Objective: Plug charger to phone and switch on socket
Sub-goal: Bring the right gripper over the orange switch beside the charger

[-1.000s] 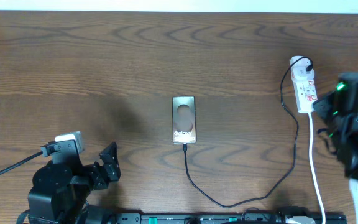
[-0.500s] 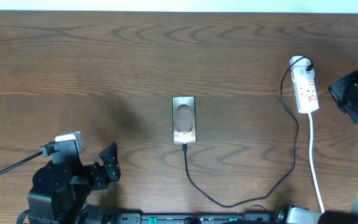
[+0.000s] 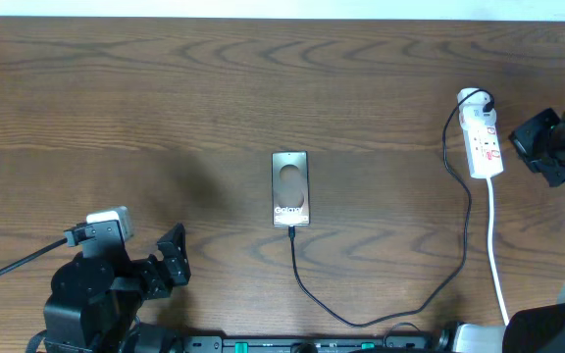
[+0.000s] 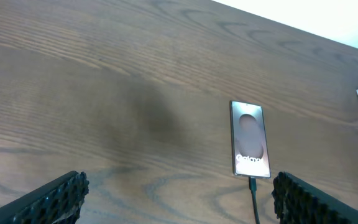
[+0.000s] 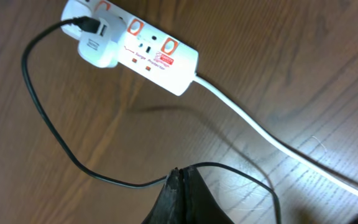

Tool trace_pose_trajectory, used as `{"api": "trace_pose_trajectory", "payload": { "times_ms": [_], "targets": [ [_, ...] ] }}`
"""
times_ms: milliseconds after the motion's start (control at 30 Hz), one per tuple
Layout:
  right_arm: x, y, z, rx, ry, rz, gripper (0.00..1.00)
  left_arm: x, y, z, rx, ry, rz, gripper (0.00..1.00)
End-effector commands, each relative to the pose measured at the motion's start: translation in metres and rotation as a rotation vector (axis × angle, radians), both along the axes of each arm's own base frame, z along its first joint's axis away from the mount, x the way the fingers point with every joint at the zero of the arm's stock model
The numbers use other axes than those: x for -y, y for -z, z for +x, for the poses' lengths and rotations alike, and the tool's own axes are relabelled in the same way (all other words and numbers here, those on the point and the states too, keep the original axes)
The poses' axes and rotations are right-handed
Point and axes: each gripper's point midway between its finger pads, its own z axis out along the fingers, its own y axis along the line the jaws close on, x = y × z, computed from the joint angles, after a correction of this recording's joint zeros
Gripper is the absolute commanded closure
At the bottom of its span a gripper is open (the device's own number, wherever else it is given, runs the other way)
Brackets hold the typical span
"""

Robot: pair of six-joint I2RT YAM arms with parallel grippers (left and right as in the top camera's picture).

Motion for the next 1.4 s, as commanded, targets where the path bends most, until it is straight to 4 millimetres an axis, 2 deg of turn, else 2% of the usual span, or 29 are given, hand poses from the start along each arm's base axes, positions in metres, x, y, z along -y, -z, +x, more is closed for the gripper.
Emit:
{"api": "trace_pose_trajectory", "payload": {
  "times_ms": [0,133,433,600,767,967,1167,1367],
  "targets": [
    [0.005,-0.012,0.004,0.051,0.069,-0.002,0.99,-0.002,-0.002,-0.001,0.004,-0.006,0.009,0.04],
    [0.014,-0.012,0.0,0.045,0.137,-0.034,0.99,-0.002,-0.001,-0.001,0.003,-0.006,0.009,0.03],
    [0.026,-0.009,-0.003,0.03,0.172,-0.043,0.99,-0.002,-0.002,-0.001,0.003,-0.007,0.009,0.03],
    [0.03,0.006,0.006,0.003,0.173,-0.035,0.99,-0.011,-0.002,-0.001,0.006,-0.058,0.009,0.03],
    [0.037,0.034,0.023,-0.035,0.171,-0.014,0.99,-0.022,-0.007,-0.005,0.038,-0.123,0.003,0.03],
    [0.034,0.066,0.052,-0.029,0.149,0.075,0.99,-0.026,-0.022,-0.021,0.146,-0.132,-0.014,0.03],
    [0.035,0.075,0.087,0.029,0.131,0.132,0.99,-0.027,-0.035,-0.04,0.254,-0.132,-0.031,0.03],
    [0.041,0.093,0.104,0.007,0.156,0.147,0.99,-0.028,-0.041,-0.05,0.311,-0.132,-0.04,0.03]
  ]
}}
